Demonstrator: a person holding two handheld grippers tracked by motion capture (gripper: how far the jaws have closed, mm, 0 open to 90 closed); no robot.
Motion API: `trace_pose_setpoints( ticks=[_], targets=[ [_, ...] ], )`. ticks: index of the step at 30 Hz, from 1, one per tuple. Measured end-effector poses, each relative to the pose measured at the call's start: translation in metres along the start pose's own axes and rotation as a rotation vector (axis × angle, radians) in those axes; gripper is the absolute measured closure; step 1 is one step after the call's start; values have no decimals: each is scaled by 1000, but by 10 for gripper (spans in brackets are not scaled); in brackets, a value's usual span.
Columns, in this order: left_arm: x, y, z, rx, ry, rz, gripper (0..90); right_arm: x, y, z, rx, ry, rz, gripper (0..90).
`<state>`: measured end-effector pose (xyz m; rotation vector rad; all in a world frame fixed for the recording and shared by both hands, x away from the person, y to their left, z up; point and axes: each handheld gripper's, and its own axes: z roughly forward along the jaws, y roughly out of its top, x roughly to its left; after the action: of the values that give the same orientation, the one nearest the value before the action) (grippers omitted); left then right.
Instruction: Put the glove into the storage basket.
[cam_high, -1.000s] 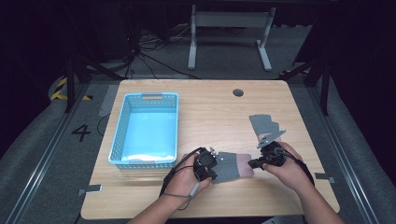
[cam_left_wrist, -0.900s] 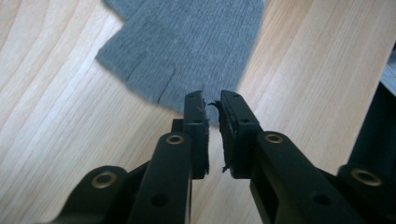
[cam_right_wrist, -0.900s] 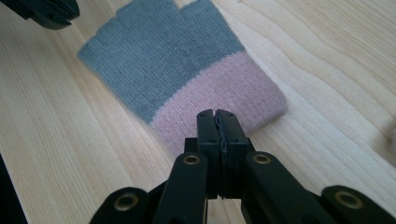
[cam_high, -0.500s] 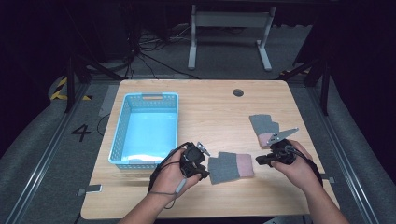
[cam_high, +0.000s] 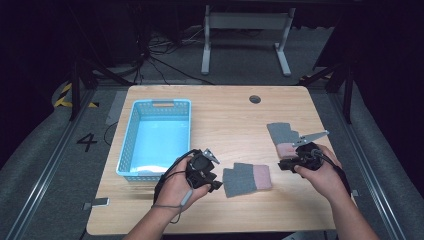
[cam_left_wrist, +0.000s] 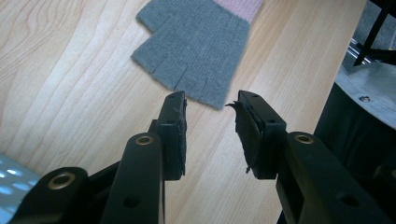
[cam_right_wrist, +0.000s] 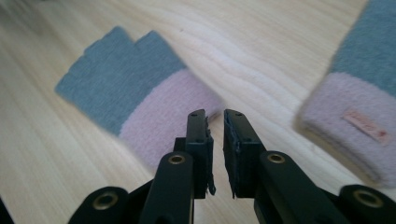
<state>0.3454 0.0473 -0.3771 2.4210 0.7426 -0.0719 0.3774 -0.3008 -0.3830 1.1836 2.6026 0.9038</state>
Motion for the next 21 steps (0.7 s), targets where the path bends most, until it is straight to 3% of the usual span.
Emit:
trace_pose_setpoints(
  ticks=[5, 9, 11, 16, 21],
  targets=[
    [1, -2, -3, -11, 9, -13, 635, -9, 7, -2, 9, -38, 33, 781],
    [2, -4, -5, -13, 21, -15, 628, -26, 15, -5, 1, -71, 99, 758],
    [2, -4, -5, -12, 20, -15, 627, -30, 17, -4, 8, -80, 109, 753],
    [2, -5, -6, -10, 25, -16, 623, -50, 23, 5, 24, -124, 194, 720],
    [3, -6, -6, -8, 35, -17, 611, -61, 27, 11, 26, -143, 227, 691]
  ],
)
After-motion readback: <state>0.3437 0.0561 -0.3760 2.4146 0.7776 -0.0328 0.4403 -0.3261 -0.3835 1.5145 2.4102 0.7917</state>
